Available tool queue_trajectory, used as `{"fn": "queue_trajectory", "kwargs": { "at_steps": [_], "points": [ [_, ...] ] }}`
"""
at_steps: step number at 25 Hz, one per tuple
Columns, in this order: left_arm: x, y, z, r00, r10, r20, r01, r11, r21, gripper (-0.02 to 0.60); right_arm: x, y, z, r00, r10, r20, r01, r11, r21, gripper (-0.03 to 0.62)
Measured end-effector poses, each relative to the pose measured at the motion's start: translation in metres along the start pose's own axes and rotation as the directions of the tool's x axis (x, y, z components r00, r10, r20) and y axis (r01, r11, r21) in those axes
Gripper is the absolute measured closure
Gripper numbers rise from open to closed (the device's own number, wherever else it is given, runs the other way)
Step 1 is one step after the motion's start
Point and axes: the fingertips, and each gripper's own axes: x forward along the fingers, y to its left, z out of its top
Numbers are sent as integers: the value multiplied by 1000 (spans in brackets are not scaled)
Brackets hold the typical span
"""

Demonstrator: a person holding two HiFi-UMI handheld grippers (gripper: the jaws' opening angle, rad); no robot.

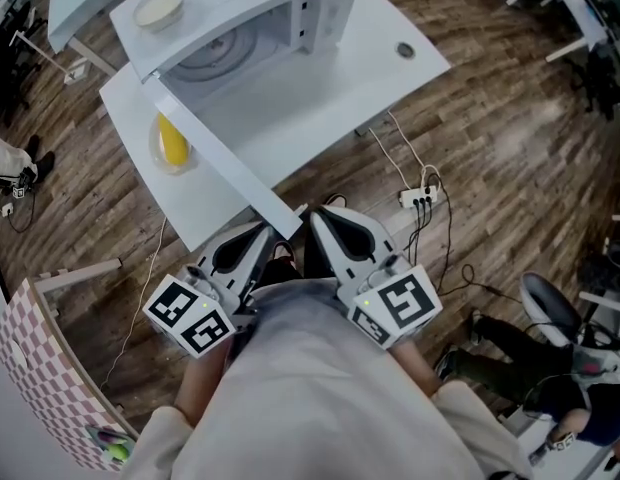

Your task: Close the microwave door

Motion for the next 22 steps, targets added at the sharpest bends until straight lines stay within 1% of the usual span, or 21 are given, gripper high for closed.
{"fn": "queue_trajectory", "kwargs": {
  "at_steps": [22],
  "points": [
    [26,-1,3,1000,-23,-15,22,1000,-17,566,1,-18,2,1000,-10,-1,10,1000,22,571]
  ]
}}
